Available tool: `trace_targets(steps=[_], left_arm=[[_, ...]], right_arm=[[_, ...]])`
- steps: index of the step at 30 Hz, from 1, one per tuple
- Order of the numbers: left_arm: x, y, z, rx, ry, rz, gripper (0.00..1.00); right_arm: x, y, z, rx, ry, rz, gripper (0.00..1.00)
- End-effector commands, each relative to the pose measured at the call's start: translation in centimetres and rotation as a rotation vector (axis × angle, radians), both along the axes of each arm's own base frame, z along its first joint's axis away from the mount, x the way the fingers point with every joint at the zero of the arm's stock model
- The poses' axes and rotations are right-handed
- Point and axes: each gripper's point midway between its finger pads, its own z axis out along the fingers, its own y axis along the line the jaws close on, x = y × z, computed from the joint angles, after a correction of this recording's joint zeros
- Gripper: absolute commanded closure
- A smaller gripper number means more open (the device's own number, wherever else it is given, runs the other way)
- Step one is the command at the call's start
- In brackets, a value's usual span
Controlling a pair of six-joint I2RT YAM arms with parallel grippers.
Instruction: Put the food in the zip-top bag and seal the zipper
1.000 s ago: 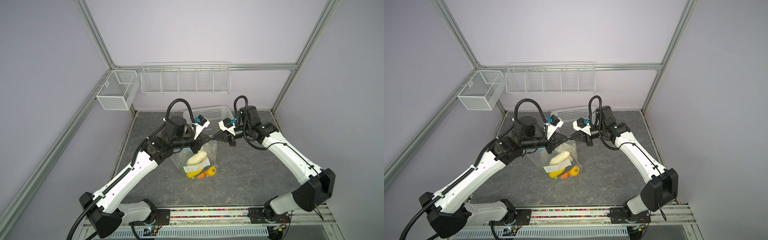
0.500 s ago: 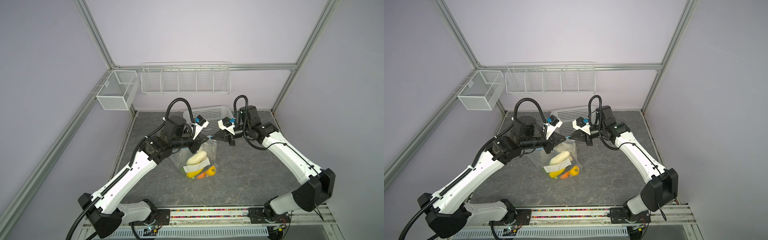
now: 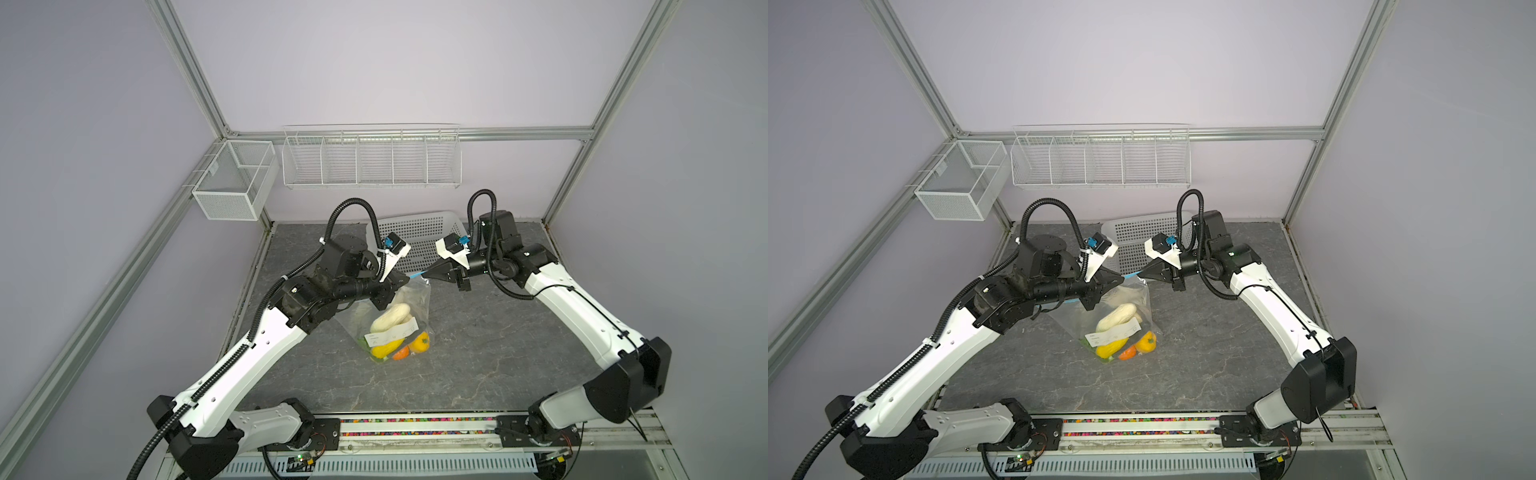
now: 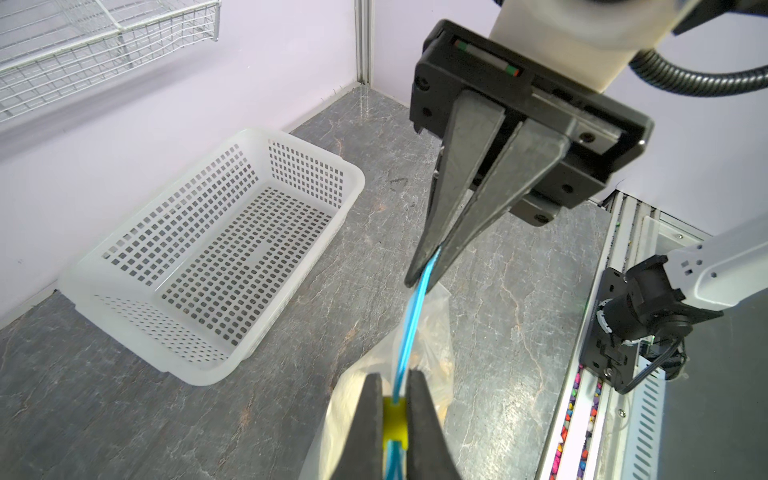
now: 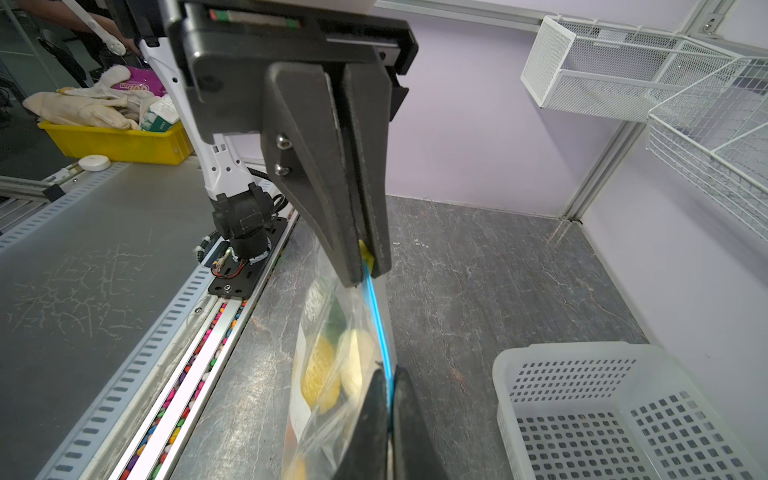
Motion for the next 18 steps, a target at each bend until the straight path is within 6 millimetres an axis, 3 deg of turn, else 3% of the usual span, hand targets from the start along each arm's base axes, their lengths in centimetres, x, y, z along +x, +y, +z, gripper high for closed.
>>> trace_targets(steps=[1,7,11,14,18], left_arm=[[-0.2,2.7,0.5,0.069,-0.017,0.075,1.0],[0.1,1.3,1.0,0.033,-0.007,0.035,1.0],[-0.2,0.1,1.5,-0.018,-0.008,-0.014,1.0],[-0.5,-0.3,2.2,-0.047,-0.012,-0.042,1.0],[-0.7,-0.5,2.4,-0.042,-0.01,-0.063,1.0]], right_arm=[[1.4,-1.4,1.1,-0.022,-0.019,-0.092,0.93],[0.2,-1.2,2.0,0.024,0.005,-0.033,0.91],[-0.2,-0.3,3.4,0.153,0.107,0.048,0.57],[-0.3,-0.3,2.8,0.174,0.114,0.049,0.41],[0.1,-0.6,2.5,0.181,0.081,0.046,0.3]])
